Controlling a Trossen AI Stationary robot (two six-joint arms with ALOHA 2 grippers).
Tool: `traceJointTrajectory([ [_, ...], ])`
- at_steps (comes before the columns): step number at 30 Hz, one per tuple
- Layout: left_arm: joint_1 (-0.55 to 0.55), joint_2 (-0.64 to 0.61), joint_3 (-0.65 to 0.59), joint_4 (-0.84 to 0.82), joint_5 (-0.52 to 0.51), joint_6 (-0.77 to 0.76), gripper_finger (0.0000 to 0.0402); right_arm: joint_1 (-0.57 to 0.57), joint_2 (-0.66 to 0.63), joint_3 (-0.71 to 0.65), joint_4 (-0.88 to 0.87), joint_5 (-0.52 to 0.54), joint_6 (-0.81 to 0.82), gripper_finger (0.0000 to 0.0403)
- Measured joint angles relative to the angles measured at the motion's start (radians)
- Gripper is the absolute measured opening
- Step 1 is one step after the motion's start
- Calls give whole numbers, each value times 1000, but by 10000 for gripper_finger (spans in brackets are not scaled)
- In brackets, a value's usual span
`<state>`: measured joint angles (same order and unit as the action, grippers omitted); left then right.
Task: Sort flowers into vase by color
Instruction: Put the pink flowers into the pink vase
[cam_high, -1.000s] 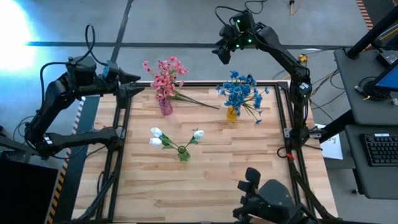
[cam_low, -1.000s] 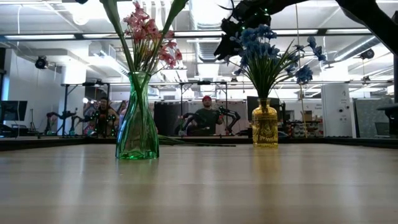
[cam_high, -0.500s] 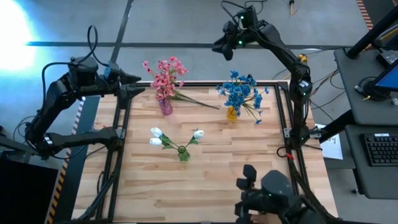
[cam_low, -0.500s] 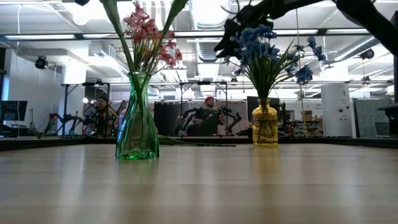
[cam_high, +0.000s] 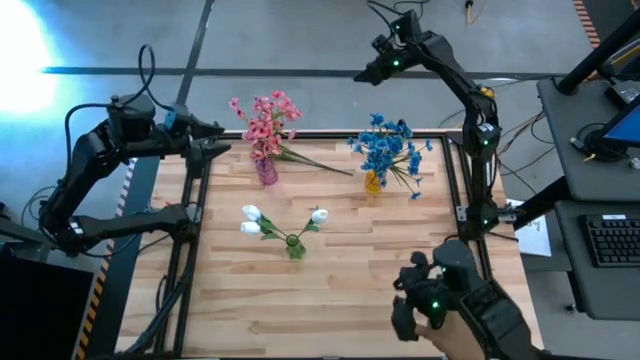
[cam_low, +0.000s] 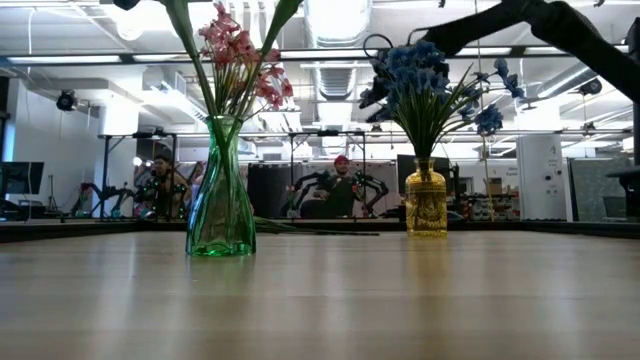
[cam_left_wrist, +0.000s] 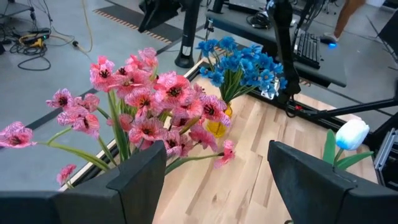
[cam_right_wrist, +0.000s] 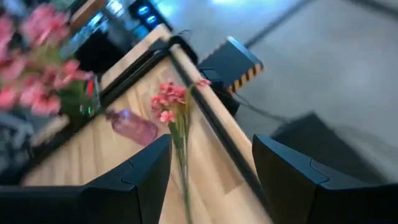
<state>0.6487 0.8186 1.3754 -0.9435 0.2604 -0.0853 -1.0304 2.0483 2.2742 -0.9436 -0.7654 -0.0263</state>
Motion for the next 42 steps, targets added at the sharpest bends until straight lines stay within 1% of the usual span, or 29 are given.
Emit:
traceJointTrajectory([
  [1,0,-4,0,0,0,0,268,-8,0,0,-9,7,46,215],
  [3,0,-12,0,0,0,-1,268,-18,1,0,-36,7,77,215],
  [6,0,-25,0,0,-11,8,268,-21,1,-5,-88,6,31,215],
  [8,0,-34,-2,0,-13,14,268,-19,1,-21,-86,4,23,215],
  [11,0,-45,-3,0,-14,18,268,-7,1,-66,-2,-13,70,215],
  [14,0,-54,-3,0,-16,19,268,7,1,-118,97,-73,141,215],
  [16,0,-59,-3,0,-16,19,268,17,1,-143,134,-97,149,215],
  [22,0,-68,-3,0,-16,20,268,40,2,-189,178,-106,132,215],
  [30,0,-67,-3,0,-16,20,268,81,2,-224,179,-105,9,215],
  [37,0,-69,-3,0,-17,17,268,75,2,-236,180,-106,-18,215],
  [42,0,-69,-3,0,-17,17,268,87,2,-297,234,-109,-16,215],
])
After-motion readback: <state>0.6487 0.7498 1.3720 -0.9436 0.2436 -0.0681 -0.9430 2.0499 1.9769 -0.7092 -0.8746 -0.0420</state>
